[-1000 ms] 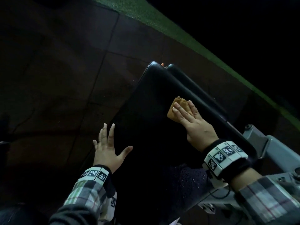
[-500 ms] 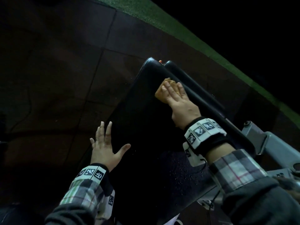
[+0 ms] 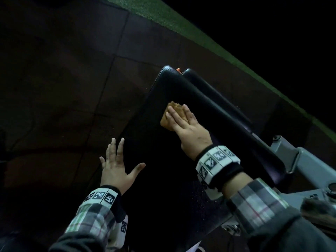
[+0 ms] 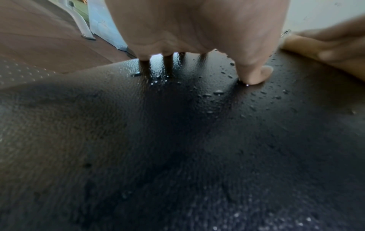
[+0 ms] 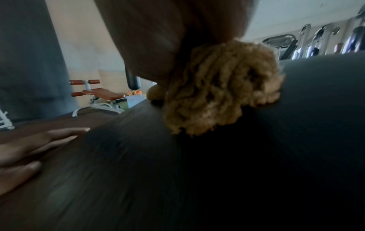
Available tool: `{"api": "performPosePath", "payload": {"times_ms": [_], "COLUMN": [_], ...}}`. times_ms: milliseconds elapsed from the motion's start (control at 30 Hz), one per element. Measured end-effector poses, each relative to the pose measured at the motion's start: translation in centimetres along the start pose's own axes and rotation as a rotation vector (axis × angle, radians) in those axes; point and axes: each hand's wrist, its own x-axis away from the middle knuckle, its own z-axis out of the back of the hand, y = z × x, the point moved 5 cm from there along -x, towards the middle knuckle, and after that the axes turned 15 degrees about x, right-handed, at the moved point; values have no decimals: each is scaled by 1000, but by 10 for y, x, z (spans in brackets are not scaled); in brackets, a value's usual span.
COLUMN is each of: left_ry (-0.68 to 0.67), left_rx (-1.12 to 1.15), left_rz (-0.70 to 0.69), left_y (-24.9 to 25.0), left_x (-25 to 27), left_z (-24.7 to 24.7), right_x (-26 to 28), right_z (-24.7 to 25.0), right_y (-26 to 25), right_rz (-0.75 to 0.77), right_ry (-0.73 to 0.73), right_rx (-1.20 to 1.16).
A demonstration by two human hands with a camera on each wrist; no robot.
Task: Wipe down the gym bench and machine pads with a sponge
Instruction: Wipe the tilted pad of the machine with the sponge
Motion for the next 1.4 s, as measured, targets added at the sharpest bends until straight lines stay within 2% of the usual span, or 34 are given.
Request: {"api": "performPosePath", "payload": {"times_ms": [67, 167, 267, 333, 433, 500, 600, 733, 867, 967, 1067, 1133, 1233, 1400], "left_ry": [-8, 3, 9, -1, -7, -8, -8, 9, 10, 20, -16, -45, -71, -104], "left_rx": [-14, -31, -50, -35, -29, -30, -26, -32, -57, -41, -10, -33, -72, -107], "left_rz": [-4, -7, -8, -1, 13, 16, 12, 4, 27, 35, 22, 24, 50, 67], "left_y": [-1, -1, -2, 0, 2, 3, 1, 2, 8, 15, 19, 17, 13, 11], "left_x": [0, 0, 0, 0, 1, 0, 0, 1, 4, 9, 20, 25, 22, 21], "left_z": [-1, -1, -2, -2, -1, -1, -1, -1, 0, 0, -8, -12, -14, -14], "right_x": [-12, -11, 14, 35, 52, 44, 20, -5, 8, 38, 77, 104, 129, 111], "right_z": [4, 9, -1, -8, -16, -16, -5, 0, -1, -16, -34, -47, -61, -58], "right_y": [13, 42, 55, 45, 14, 2, -3, 13, 47, 72, 83, 80, 58, 20], "right_rz": [-39, -148, -210, -180, -99, -74, -82, -72, -191, -262, -306, -327, -318, -196], "right_ry": [-48, 5, 37, 116, 68, 16, 34, -63, -2, 38, 145, 211, 226, 268], "right_rx": [-29, -52, -57, -11, 1, 1, -30, -58, -81, -117, -131, -118, -107, -78]}}
